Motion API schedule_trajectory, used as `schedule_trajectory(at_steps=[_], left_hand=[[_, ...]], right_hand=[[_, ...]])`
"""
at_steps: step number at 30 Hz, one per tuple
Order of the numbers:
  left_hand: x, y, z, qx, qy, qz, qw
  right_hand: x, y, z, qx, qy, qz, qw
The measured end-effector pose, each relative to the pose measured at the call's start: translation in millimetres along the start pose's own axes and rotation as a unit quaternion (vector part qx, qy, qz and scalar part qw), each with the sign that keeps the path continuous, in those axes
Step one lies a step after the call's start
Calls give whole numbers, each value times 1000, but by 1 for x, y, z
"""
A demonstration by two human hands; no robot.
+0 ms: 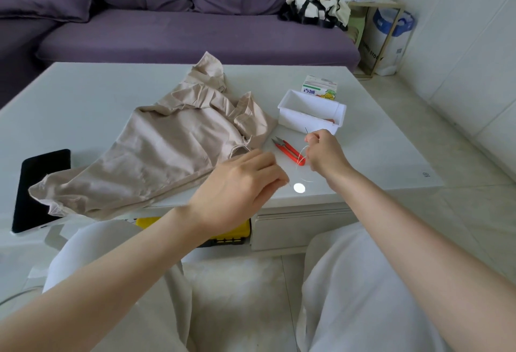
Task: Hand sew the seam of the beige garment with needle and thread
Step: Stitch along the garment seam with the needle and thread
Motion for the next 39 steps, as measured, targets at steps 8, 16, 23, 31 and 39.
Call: schedule_trajectory(at_steps=[8, 16, 23, 31, 39], left_hand=[[-23, 9, -12, -52, -42, -31, 997], [-27, 3, -24, -102, -63, -29, 992], [-13, -57, -15, 71, 4, -64, 995], [-42, -129, 28, 279, -10, -7, 960], [-34, -124, 33, 268, 27, -37, 962]], right_hand=[[-32, -17, -13, -85, -110, 47, 989], [-82, -30, -43, -152, -287, 193, 926], [-72, -25, -37, -178, -157, 331, 913], [-57, -30, -36, -156, -126, 347, 916], [-33, -23, -24, -126, -62, 334, 932]])
Point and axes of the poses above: each hand's wrist, its own z-axis towards the middle knuckle, its own x-axis out of the back of the hand, y = z × x, the point moved 8 cm from there along z, towards the middle knuckle, and after that the axes turned 14 degrees about x, right-handed, at the moved point
